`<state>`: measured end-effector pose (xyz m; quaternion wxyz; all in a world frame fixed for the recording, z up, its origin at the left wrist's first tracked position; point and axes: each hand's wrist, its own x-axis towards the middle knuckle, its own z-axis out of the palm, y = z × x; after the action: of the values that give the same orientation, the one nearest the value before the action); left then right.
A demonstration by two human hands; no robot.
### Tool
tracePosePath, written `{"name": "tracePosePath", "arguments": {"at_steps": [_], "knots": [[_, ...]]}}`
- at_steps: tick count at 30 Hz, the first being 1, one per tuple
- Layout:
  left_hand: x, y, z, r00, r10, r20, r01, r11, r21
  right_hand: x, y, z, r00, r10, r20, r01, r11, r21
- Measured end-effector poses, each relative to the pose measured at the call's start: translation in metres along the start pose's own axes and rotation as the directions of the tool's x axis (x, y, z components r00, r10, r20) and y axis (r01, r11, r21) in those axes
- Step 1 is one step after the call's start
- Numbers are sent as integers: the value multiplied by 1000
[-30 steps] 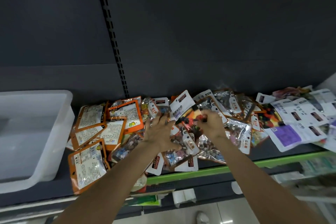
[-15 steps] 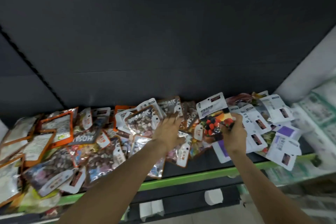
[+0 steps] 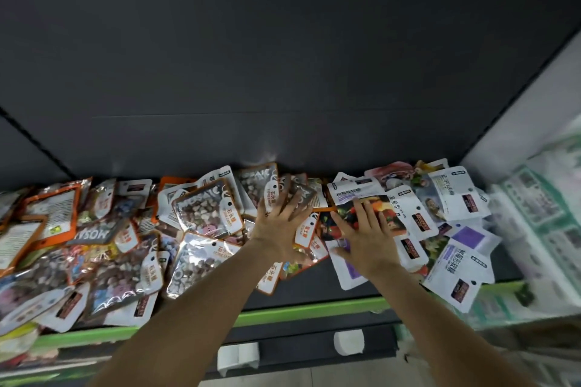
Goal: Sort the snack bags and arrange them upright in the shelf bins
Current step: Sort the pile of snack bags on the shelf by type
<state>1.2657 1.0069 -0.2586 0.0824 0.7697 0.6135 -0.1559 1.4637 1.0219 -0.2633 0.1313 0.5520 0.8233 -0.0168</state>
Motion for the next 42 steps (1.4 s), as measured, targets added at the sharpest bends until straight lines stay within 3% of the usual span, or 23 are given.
{"name": "tracePosePath", "arguments": {"at_steps": [12, 14, 16, 19, 21, 23, 27, 30, 32, 35, 37, 39, 40, 42], "knots": [[-26, -35, -6, 998, 59, 34, -64, 983, 171, 6, 17, -11, 999, 49, 7, -49, 999, -10], [-34, -38, -4, 996, 92, 10, -92, 990, 109, 6, 10, -15, 997, 78, 27, -78, 997, 10], [-40, -44, 0, 991, 122, -47, -126, 987, -95, 5, -1, -19, 998, 63, -3, -62, 996, 64], [-50, -54, 3, 990, 18, -142, -66, 938, -341, 9, -30, -26, 991, -44, -125, 73, 970, 233], [-56, -63, 3, 981, -122, -153, 62, 935, -349, 16, -52, -30, 991, -51, -128, 96, 918, 384], [-61, -73, 3, 964, -238, -115, 190, 926, -325, 24, -72, -33, 999, -3, -45, 27, 838, 545], [-67, -98, 12, 950, -294, -106, 252, 921, -297, 38, -97, -31, 998, -2, 56, -34, 771, 636], [-75, -116, 19, 911, -388, -140, 311, 869, -385, 41, -104, -38, 997, 77, -10, -52, 764, 643], [-80, -130, 23, 906, -406, -120, 327, 851, -410, 41, -107, -46, 988, 134, -72, -81, 866, 494], [-86, -146, 24, 919, -384, -88, 312, 845, -433, 46, -122, -57, 945, 52, -322, 72, 929, 362], [-90, -155, 24, 907, -411, -92, 333, 833, -441, 51, -144, -65, 969, -77, -236, 183, 864, 468], [-96, -164, 26, 889, -450, -80, 375, 818, -436, 64, -168, -68, 993, -121, 7, 100, 847, 522], [-99, -169, 27, 886, -458, -70, 386, 812, -439, 72, -180, -67, 992, -114, 62, 66, 858, 509], [-103, -176, 33, 883, -467, -52, 396, 800, -451, 85, -198, -60, 999, -36, 11, 26, 861, 509]]}}
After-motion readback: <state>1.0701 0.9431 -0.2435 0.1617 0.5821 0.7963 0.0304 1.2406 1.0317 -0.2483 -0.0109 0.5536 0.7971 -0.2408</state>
